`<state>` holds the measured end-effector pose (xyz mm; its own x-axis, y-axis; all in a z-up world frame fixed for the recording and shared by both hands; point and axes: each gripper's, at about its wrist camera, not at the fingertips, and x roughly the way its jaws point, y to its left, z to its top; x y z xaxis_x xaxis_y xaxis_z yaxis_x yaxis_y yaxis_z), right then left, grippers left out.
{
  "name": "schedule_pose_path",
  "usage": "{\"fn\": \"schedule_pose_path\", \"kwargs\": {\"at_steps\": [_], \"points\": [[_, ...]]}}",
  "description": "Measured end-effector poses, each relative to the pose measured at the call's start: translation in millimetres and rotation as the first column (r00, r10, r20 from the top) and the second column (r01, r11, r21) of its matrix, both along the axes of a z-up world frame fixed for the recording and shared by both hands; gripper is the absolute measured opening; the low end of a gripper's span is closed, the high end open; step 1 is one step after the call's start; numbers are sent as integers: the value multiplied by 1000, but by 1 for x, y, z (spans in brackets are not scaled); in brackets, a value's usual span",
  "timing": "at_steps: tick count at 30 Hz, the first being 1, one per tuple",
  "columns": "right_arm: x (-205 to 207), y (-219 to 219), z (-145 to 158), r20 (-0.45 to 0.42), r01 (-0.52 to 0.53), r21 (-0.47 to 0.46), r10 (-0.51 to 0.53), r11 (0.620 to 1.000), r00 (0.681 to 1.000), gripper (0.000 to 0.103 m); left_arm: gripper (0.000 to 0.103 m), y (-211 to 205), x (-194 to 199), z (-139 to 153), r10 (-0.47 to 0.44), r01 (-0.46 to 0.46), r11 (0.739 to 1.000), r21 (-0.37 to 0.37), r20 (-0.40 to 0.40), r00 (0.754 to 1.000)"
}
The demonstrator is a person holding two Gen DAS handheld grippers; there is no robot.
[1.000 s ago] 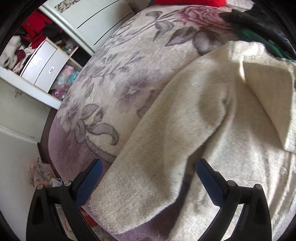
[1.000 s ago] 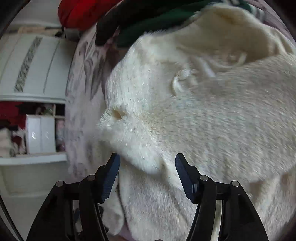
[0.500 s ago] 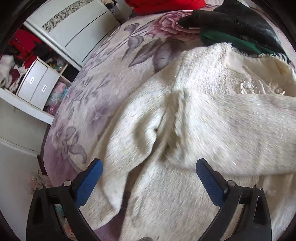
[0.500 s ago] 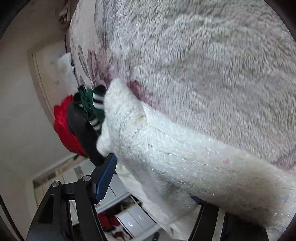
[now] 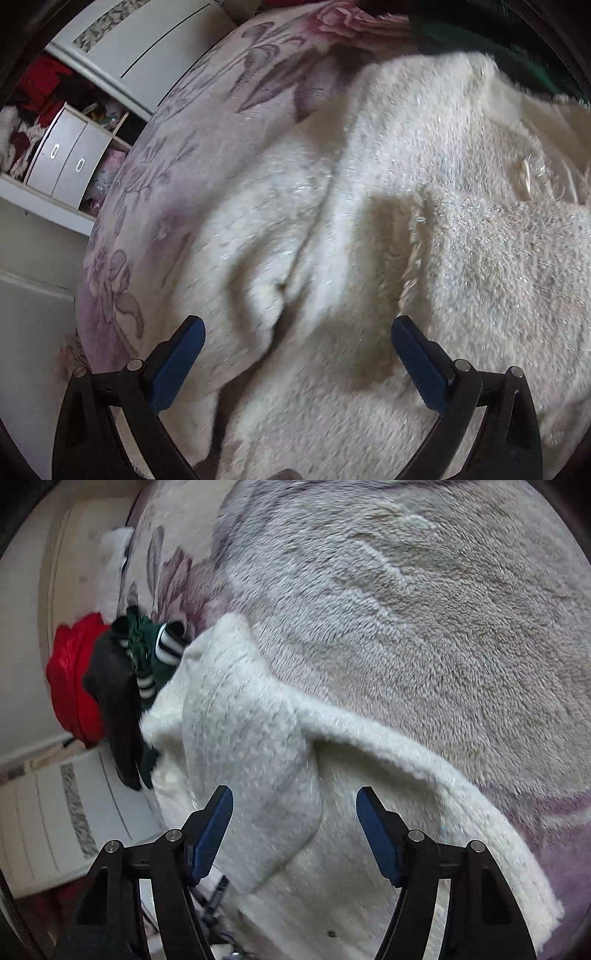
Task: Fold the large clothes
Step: 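Fold the held sleeve across the jacket front with the right tool, release, then grasp the other sleeve cuff with the left tool and lift it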
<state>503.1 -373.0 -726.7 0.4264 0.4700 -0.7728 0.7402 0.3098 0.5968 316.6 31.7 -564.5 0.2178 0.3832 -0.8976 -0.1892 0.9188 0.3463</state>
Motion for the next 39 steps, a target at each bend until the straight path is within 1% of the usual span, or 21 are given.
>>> {"fn": "schedule_pose_path", "kwargs": {"at_steps": [3, 5, 9, 11, 12, 15, 16, 17, 18, 19, 20, 23, 24, 26, 29, 31, 32, 34, 36, 37, 39], "points": [[-1, 48, 6, -42, -141, -56, 139, 988, 989, 71, 103, 47, -51, 32, 135, -134, 982, -133, -3, 991], [6, 83, 6, -71, -211, -49, 208, 976, 976, 71, 103, 92, -92, 37, 264, -275, 928, -250, -78, 961], [-57, 149, 3, -128, -331, -37, 324, 943, 937, 71, 103, 204, -192, 20, 566, -586, 693, -421, -187, 803], [-51, 178, -6, -152, -369, -42, 360, 928, 921, 71, 102, 238, -220, 5, 637, -660, 623, -419, -216, 740], [-55, 191, -7, -159, -387, -50, 375, 921, 913, 71, 102, 261, -234, -5, 675, -684, 571, -454, -216, 706], [-42, 223, -19, -196, -435, -104, 410, 895, 891, 71, 102, 297, -241, -37, 693, -686, 501, -527, -230, 683], [-38, 230, -27, -206, -449, -120, 420, 886, 884, 71, 89, 304, -240, -44, 695, -684, 494, -537, -228, 681], [-35, 239, -32, -224, -463, -138, 428, 875, 876, 71, 63, 313, -236, -51, 699, -679, 496, -541, -215, 682], [-33, 248, -38, -248, -472, -149, 429, 869, 869, 71, 50, 317, -230, -52, 694, -659, 506, -556, -191, 694], [-31, 254, -43, -262, -474, -148, 428, 868, 865, 71, 18, 320, -223, -46, 683, -631, 524, -572, -160, 713], [-29, 261, -49, -277, -479, -151, 428, 865, 860, 71, 11, 323, -219, -38, 674, -607, 544, -579, -128, 727], [-28, 276, -50, -298, -499, -176, 437, 848, 848, 71, 11, 338, -205, 28, 623, -460, 686, -564, 128, 772], [-28, 281, -48, -309, -514, -195, 446, 835, 840, 71, 11, 345, -200, 42, 604, -428, 718, -548, 185, 775], [-30, 284, -43, -315, -534, -221, 459, 816, 831, 71, 12, 375, -191, 50, 586, -410, 751, -518, 237, 775], [-28, 294, -42, -337, -548, -230, 462, 804, 820, 71, 17, 423, -175, 7, 624, -466, 702, -538, 148, 767], [-26, 298, -42, -349, -547, -228, 457, 805, 818, 71, 17, 437, -166, -26, 651, -526, 633, -568, 23, 758], [-22, 305, -44, -352, -544, -228, 453, 807, 819, 71, 17, 446, -172, -35, 672, -538, 576, -615, -18, 740], [-23, 305, -41, -345, -537, -224, 449, 813, 824, 71, 21, 445, -186, -29, 708, -533, 504, -680, -29, 706], [-18, 313, -38, -337, -538, -226, 453, 812, 826, 71, 52, 446, -206, -16, 740, -532, 454, -715, -31, 672], [-16, 315, -35, -335, -541, -228, 456, 810, 825, 71, 81, 442, -217, -9, 759, -531, 422, -735, -34, 650], [-17, 314, -31, -334, -545, -232, 460, 806, 823, 71, 88, 421, -242, -4, 796, -518, 347, -782, -47, 603]]}}
